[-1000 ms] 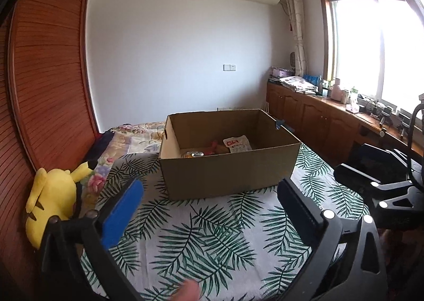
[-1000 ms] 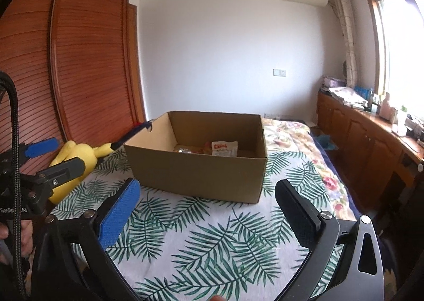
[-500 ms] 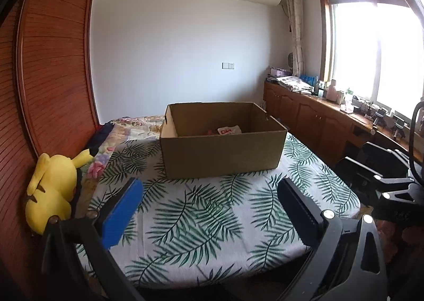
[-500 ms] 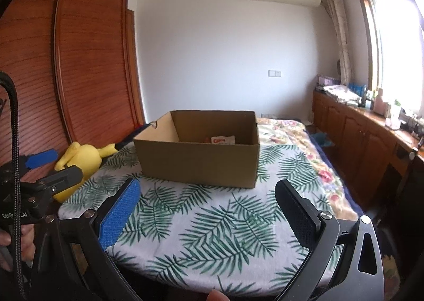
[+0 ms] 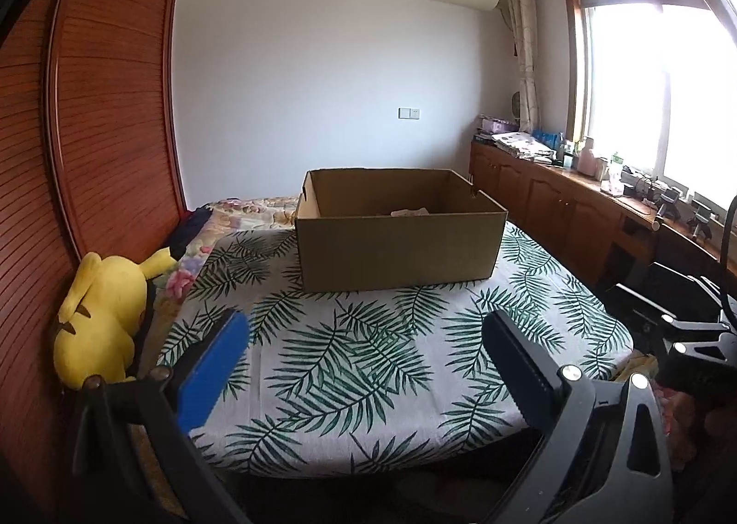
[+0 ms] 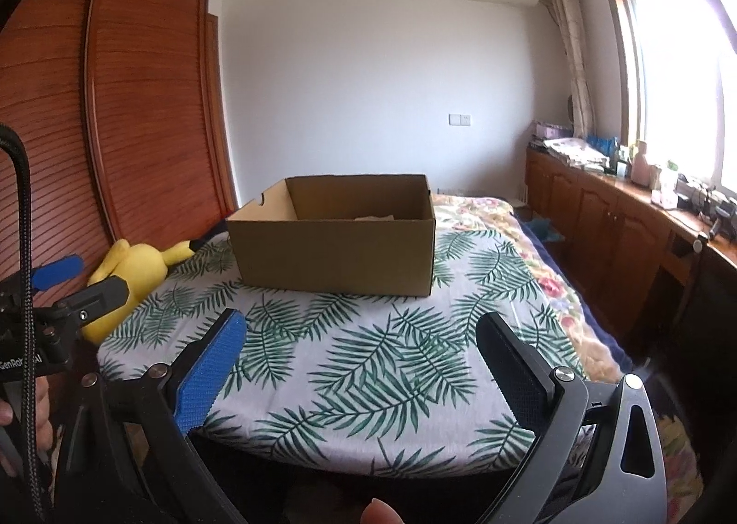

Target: Organize snacks

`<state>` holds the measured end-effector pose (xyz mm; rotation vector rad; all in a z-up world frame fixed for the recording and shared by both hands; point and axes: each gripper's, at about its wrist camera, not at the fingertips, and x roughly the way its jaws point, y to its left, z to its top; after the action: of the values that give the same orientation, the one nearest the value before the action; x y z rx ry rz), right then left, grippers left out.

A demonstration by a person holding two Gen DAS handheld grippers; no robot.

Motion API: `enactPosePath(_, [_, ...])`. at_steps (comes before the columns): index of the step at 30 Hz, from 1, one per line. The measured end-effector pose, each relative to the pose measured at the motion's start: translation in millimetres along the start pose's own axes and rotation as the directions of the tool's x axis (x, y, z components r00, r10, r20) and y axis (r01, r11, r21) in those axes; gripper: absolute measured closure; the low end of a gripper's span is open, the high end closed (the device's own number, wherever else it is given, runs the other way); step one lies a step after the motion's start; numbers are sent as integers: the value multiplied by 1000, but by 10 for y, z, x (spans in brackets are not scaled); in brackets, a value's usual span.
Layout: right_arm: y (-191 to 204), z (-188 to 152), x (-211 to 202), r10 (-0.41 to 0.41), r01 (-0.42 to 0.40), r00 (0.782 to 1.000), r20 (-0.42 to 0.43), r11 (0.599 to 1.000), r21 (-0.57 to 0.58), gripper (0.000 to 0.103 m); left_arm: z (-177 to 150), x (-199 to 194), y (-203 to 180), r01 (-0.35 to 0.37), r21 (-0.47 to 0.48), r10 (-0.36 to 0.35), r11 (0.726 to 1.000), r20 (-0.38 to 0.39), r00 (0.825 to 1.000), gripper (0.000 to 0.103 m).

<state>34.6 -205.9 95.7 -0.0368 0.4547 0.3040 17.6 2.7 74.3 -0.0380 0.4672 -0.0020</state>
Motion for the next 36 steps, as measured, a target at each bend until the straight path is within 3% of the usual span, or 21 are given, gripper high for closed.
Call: enactPosePath(36, [-27, -134, 31, -16, 16, 1000, 13, 1000, 6, 3, -135, 23, 38, -17, -11, 17, 1000, -26, 1000, 1])
